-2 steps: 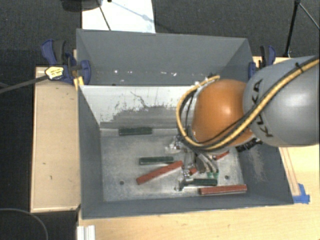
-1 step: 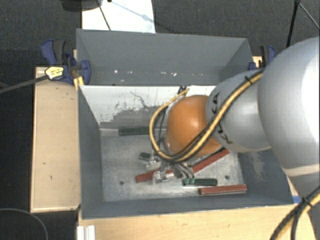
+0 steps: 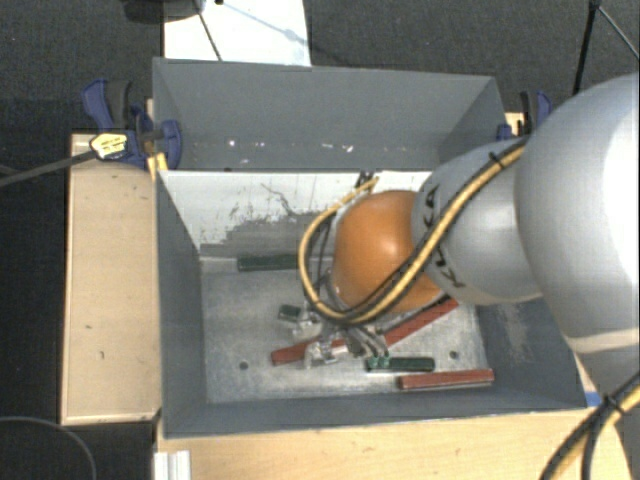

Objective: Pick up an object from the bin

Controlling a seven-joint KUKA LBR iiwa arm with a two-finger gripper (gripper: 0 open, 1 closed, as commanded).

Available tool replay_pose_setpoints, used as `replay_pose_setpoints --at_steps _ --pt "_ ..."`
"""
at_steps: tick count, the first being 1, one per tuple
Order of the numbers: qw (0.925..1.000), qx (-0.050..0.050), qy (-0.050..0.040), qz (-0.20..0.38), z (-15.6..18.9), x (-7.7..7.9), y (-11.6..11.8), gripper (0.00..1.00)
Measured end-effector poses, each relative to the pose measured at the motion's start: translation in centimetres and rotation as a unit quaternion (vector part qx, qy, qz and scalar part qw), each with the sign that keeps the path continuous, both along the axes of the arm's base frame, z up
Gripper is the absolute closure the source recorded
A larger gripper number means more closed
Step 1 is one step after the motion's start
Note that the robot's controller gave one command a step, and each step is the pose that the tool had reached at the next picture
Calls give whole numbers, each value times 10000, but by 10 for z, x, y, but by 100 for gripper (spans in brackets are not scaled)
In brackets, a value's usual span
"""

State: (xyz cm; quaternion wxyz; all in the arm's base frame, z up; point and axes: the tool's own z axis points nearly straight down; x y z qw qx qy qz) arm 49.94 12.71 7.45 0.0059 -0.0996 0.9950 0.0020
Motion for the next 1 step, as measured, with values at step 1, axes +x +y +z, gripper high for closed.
replay_pose_setpoints --at_steps 1 --pt "9994 -21 25 352 163 -17 -19 100"
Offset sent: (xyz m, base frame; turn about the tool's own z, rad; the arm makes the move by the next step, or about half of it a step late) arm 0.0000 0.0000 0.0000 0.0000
